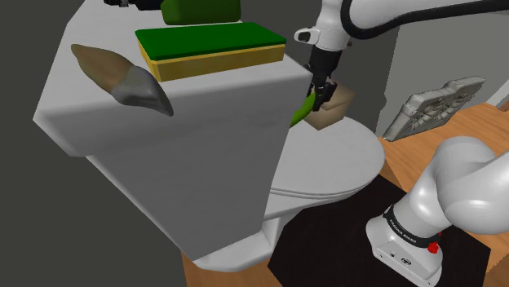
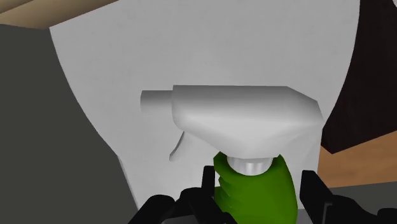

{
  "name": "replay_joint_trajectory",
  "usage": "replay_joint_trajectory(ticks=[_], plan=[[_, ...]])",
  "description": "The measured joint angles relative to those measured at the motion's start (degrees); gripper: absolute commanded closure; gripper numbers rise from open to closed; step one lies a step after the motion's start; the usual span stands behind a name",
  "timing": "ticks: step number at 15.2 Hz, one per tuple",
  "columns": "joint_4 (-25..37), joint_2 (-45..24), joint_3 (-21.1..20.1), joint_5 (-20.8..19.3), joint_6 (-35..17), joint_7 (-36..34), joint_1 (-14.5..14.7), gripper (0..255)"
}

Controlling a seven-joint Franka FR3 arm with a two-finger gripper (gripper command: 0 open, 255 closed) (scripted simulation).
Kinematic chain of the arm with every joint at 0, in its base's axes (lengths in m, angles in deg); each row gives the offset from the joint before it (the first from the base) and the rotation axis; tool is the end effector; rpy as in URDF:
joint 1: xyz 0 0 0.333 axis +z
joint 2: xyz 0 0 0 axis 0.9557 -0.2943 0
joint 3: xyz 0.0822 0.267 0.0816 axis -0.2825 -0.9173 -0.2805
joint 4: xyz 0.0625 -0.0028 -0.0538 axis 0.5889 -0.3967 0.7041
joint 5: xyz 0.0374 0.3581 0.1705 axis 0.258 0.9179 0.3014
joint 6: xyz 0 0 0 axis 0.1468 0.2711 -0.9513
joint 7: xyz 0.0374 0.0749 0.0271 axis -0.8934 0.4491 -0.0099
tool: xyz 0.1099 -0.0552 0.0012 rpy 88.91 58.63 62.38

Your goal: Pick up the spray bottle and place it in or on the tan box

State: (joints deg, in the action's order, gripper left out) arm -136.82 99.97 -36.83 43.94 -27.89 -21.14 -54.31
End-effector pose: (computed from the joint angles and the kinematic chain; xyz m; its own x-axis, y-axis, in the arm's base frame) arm 0.4239 0.0555 0.4555 0.4149 0.9097 0.0193 0.9093 -0.4138 -0.0439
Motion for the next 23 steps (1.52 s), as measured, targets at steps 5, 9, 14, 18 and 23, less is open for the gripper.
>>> replay_joint_trajectory(ticks=[5,9,14,18,23], plan=[[3.0,-3.0,5.0,-1.7,0.0,6.6,-2.4,255],[6.3,-5.5,9.5,-2.9,0.6,12.7,-4.4,255],[11.5,-10.6,14.7,-2.8,0.7,20.2,-6.3,255],[16.8,-15.8,18.9,-1.5,1.0,26.7,-7.8,255],[25.1,-23.5,23.3,1.9,2.6,34.9,-10.0,255]])
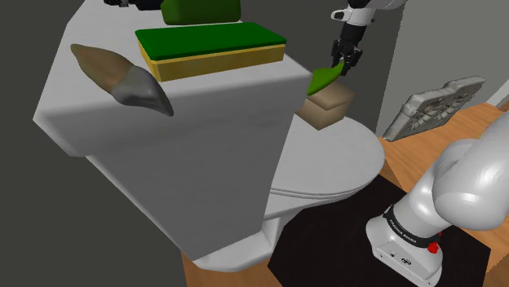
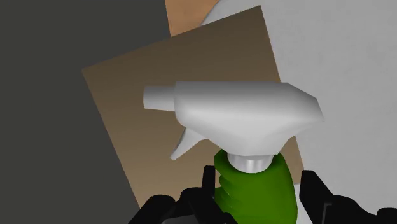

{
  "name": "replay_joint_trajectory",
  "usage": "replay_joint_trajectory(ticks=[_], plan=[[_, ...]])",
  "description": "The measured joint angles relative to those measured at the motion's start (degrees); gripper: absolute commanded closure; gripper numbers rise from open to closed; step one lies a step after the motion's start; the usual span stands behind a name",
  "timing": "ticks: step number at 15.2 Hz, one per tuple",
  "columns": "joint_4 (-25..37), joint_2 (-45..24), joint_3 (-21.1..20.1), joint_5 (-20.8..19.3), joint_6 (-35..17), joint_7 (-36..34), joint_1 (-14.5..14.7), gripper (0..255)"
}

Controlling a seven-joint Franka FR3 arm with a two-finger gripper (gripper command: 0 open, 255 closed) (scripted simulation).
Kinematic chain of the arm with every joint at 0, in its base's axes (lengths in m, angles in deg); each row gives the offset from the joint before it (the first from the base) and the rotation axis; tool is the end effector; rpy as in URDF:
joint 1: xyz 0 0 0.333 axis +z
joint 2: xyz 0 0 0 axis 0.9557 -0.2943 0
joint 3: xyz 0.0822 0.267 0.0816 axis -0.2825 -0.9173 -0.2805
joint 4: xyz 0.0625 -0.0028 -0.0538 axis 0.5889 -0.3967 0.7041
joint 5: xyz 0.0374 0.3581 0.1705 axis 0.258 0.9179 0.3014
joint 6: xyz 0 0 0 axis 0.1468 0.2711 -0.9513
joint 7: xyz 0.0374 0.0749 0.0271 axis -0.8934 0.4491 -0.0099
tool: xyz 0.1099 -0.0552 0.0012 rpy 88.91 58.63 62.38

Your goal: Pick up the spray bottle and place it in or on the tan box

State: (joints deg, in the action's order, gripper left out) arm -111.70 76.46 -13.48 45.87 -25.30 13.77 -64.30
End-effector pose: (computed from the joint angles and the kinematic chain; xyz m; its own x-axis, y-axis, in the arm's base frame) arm 0.4961 -0.2368 0.4612 0.4164 0.9090 0.0198 0.9086 -0.4153 -0.0446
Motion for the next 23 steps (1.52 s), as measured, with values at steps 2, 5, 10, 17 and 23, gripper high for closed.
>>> replay_joint_trajectory(ticks=[2,5,10,17,23], plan=[[3.6,-4.4,1.8,2.4,0.1,3.9,-1.5,255],[6.5,-7.3,2.6,4.1,0.6,6.5,-2.7,255],[4.2,-8.7,2.7,5.0,-2.7,7.5,-3.0,255],[0.2,-10.2,2.6,6.1,-7.9,8.3,-3.2,255],[-0.9,-10.7,2.5,6.4,-9.4,8.6,-3.2,255]])
